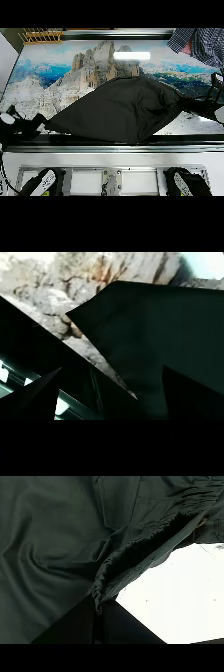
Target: Fold the clothes and pants, and hang the long-sleeved shirts on hangers.
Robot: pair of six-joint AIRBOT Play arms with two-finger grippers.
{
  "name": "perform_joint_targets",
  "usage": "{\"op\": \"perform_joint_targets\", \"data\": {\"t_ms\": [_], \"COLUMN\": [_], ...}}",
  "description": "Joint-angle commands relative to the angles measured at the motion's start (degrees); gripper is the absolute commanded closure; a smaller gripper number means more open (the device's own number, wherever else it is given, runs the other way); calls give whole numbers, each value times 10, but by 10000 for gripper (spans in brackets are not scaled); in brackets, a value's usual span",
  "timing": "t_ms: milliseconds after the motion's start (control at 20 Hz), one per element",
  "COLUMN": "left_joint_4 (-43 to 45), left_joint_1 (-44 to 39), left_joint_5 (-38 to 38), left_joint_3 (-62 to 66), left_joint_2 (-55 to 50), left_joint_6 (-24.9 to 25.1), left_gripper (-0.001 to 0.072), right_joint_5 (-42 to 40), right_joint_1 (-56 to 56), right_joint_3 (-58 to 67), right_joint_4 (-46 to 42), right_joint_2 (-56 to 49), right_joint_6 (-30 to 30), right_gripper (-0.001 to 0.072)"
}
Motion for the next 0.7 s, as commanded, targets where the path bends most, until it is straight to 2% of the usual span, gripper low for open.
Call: {"op": "perform_joint_targets", "data": {"t_ms": [0, 200, 600, 650], "left_joint_4": [-71, -80, -78, -78], "left_joint_1": [41, 0, -83, -90], "left_joint_5": [57, 109, 76, 76], "left_joint_3": [-71, -76, -6, -4], "left_joint_2": [17, 8, -106, -109], "left_joint_6": [24, 24, 24, 24], "left_gripper": [49, 48, 64, 260], "right_joint_5": [0, 0, 0, 0], "right_joint_1": [0, 0, 0, 0], "right_joint_3": [0, 0, 0, 0], "right_joint_4": [9, 11, 13, 13], "right_joint_2": [0, 0, 0, 0], "right_joint_6": [0, 0, 0, 0], "right_gripper": [690, 690, 690, 690]}}
